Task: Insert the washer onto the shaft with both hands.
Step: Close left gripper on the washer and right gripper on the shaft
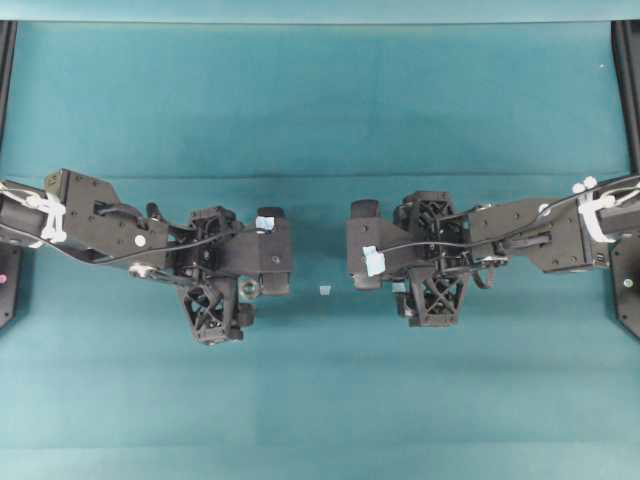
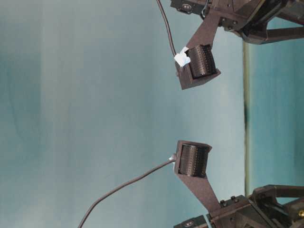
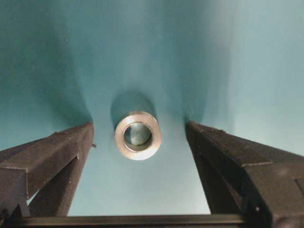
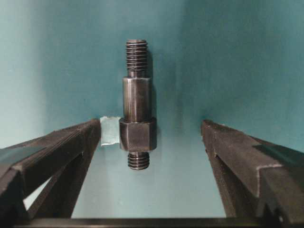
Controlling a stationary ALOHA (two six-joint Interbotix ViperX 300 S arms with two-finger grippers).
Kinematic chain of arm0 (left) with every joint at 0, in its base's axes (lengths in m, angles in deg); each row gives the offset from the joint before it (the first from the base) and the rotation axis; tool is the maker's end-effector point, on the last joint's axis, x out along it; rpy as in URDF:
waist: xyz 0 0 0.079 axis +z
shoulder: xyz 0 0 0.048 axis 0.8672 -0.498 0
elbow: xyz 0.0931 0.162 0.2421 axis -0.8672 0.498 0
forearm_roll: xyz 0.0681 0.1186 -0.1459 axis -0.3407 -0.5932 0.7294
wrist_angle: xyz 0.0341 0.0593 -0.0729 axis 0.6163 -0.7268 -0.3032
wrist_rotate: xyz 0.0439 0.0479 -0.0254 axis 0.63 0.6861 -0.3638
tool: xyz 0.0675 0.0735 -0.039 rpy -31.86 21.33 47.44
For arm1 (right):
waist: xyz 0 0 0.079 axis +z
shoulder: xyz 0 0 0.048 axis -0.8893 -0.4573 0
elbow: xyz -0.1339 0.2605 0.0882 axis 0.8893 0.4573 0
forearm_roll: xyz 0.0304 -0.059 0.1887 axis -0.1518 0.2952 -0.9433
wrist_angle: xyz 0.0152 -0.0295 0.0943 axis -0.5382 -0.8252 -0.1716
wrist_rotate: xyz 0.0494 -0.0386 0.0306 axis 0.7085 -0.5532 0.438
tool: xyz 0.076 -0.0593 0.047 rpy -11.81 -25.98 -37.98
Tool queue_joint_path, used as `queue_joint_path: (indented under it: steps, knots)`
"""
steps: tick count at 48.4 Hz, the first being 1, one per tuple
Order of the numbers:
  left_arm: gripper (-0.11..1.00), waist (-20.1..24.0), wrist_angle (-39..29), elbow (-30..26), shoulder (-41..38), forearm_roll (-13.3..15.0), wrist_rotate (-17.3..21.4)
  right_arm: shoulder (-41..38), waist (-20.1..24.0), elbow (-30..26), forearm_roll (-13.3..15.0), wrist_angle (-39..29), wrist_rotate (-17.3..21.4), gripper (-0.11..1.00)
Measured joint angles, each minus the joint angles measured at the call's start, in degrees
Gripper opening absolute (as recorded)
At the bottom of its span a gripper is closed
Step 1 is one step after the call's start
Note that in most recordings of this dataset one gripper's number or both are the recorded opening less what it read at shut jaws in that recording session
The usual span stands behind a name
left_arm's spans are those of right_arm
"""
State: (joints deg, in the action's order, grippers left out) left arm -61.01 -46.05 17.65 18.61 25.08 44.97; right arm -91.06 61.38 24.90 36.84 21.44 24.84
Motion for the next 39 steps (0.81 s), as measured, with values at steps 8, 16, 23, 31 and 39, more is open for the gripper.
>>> queue_joint_path:
  steps: [8, 16, 23, 31, 39]
  knots:
    - [0.86, 0.09, 0.00, 0.09, 0.18, 0.09, 0.00, 0.00, 0.00, 0.00, 0.00, 0.00, 0.00, 0.82]
    - [0.64, 0.18, -0.09, 0.09, 0.26, -0.09, 0.00, -0.09, 0.09, 0.00, 0.00, -0.09, 0.00, 0.58]
    - [0.44, 0.26, -0.09, 0.09, 0.18, -0.26, 0.18, 0.26, 0.26, 0.09, -0.09, -0.18, 0.00, 0.23]
    - [0.36, 0.26, -0.26, 0.09, 0.18, -0.26, 0.18, 0.09, 0.18, 0.09, -0.09, -0.18, 0.00, 0.02]
    - [0.36, 0.26, -0.35, 0.09, 0.18, -0.26, 0.18, 0.00, -0.09, 0.09, 0.00, -0.09, 0.00, -0.01]
